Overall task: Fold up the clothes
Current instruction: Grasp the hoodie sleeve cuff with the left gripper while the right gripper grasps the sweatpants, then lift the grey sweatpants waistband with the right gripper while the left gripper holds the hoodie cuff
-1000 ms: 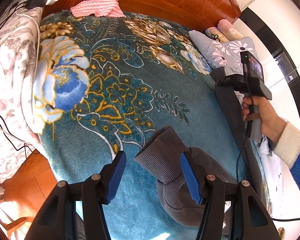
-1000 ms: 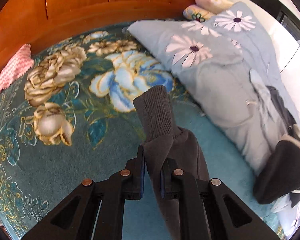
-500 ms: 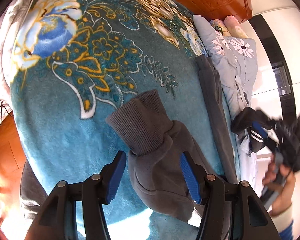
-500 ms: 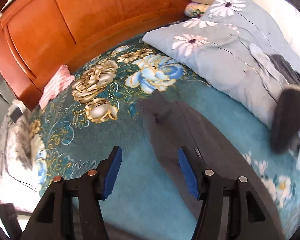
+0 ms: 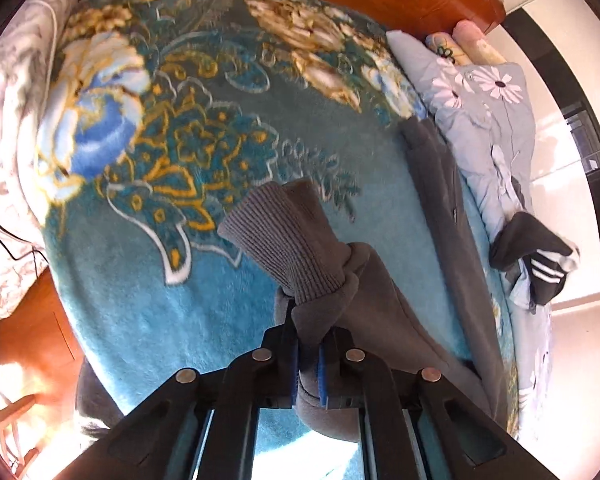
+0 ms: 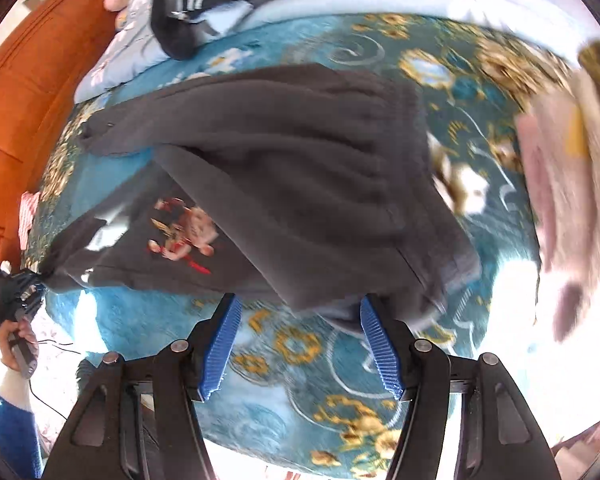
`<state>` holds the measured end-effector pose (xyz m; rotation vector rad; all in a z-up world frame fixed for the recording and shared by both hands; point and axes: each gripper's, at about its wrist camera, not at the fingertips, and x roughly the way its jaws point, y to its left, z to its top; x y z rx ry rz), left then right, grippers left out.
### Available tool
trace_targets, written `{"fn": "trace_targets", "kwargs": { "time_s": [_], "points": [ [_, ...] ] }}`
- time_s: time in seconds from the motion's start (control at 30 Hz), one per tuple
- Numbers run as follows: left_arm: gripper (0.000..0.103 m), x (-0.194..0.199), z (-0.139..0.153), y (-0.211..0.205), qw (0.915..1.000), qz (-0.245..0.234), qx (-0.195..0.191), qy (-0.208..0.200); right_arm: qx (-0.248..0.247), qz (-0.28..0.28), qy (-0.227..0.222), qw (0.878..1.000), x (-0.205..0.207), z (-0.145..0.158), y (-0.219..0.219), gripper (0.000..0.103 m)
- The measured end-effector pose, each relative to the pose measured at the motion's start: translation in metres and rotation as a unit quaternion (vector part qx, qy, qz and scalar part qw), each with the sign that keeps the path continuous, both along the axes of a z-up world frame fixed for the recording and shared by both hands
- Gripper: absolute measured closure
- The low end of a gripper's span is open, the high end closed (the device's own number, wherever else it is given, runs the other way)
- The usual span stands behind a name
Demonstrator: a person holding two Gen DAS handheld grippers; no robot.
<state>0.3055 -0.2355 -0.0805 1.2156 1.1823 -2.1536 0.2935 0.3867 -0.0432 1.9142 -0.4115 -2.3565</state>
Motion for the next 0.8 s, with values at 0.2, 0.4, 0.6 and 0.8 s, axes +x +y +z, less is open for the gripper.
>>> {"fn": "trace_targets", "kwargs": {
  "time_s": [0.2,0.4,0.6,0.8],
  "points": [
    [0.096,-0.004,0.012,-0.011,0.9988,-0.025,-0.029,-0.03,-0.104,-0.136,0.003,0.985,0.037,-0.036,0.043,0.032],
    [0.096,0.001,0.012,-0.006,0.9993,-0.009,-0.019,-0.032,-0.217,-0.205,0.059,0.953,0.038,-0.052,0.056,0.028],
    [0.096,0.0,0.026,-0.004,0.9993,-0.019,-0.022,-0.023,-0.274,-0.275,0.025,0.921,0.028,-0.071,0.055,0.027],
    [0.096,0.006,0.044,-0.01,0.9992,-0.023,-0.029,-0.011,-0.258,-0.27,0.008,0.928,0.028,-0.052,0.049,0.09]
  ]
}}
